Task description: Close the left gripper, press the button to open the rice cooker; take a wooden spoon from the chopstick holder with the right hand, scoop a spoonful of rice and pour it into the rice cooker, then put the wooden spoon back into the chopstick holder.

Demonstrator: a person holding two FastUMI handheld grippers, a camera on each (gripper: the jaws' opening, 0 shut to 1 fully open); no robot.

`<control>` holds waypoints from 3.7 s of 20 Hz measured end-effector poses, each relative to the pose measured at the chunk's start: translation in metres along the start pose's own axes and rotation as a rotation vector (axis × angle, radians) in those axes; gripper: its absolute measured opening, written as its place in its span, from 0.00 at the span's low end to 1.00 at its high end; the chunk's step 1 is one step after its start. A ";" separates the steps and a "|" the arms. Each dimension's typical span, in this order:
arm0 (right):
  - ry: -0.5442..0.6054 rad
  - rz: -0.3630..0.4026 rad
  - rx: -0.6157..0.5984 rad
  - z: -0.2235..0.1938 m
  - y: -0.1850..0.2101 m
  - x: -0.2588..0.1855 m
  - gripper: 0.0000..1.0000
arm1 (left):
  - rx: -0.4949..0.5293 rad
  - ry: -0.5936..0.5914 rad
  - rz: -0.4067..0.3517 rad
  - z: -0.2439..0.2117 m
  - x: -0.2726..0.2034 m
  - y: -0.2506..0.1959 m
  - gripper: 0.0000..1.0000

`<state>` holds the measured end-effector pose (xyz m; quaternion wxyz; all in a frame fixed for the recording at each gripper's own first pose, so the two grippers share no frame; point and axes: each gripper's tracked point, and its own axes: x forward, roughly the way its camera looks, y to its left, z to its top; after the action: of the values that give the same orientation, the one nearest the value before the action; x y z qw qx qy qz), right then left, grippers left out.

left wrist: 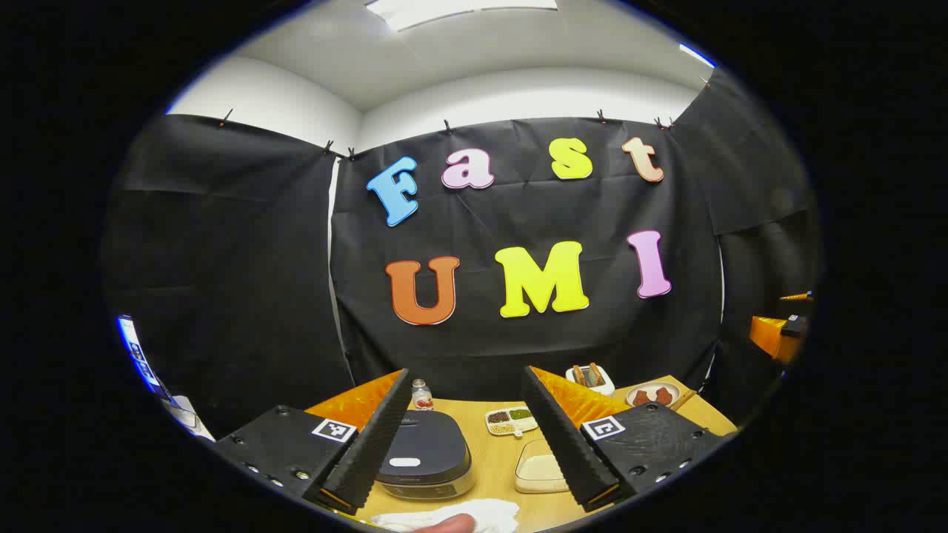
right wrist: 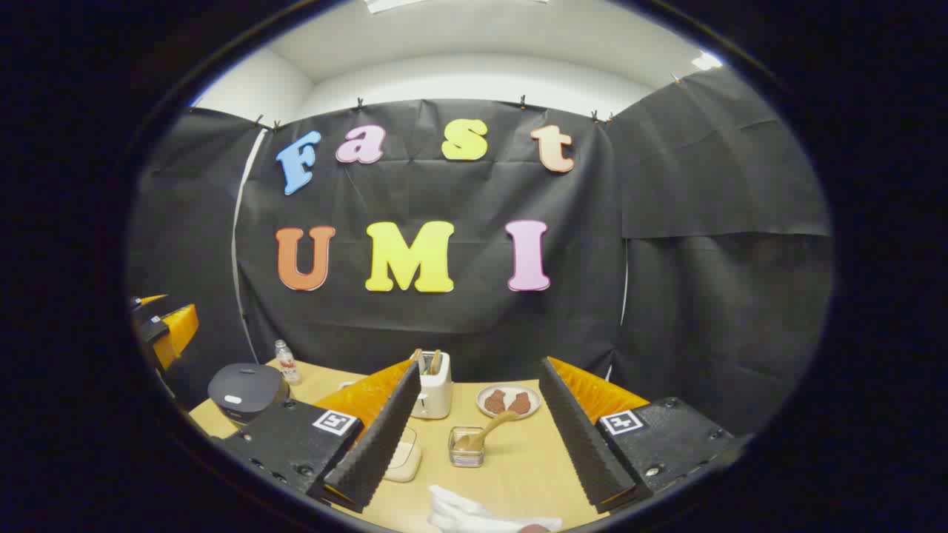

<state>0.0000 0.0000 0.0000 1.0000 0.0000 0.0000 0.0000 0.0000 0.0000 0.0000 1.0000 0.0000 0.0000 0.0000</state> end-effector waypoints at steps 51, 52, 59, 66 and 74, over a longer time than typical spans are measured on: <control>0.077 0.048 -0.135 -0.004 0.057 0.012 1.00 | -0.069 0.443 0.191 -0.206 0.091 0.107 0.00; 0.083 0.048 -0.135 -0.006 0.058 0.013 1.00 | -0.071 0.471 0.187 -0.218 0.092 0.106 0.01; 0.112 0.051 -0.143 -0.014 0.061 0.016 1.00 | -0.086 0.600 0.175 -0.262 0.089 0.101 0.01; 0.114 0.033 -0.143 -0.016 0.057 0.019 1.00 | -0.072 0.641 0.192 -0.266 0.084 0.102 0.01; 0.116 0.037 -0.148 -0.017 0.058 0.019 1.00 | -0.048 0.641 0.179 -0.265 0.086 0.102 0.01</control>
<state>0.0195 0.0578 -0.0173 0.9954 -0.0737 0.0577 0.0185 0.0858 0.1021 -0.2653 0.9448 -0.0237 0.3146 0.0879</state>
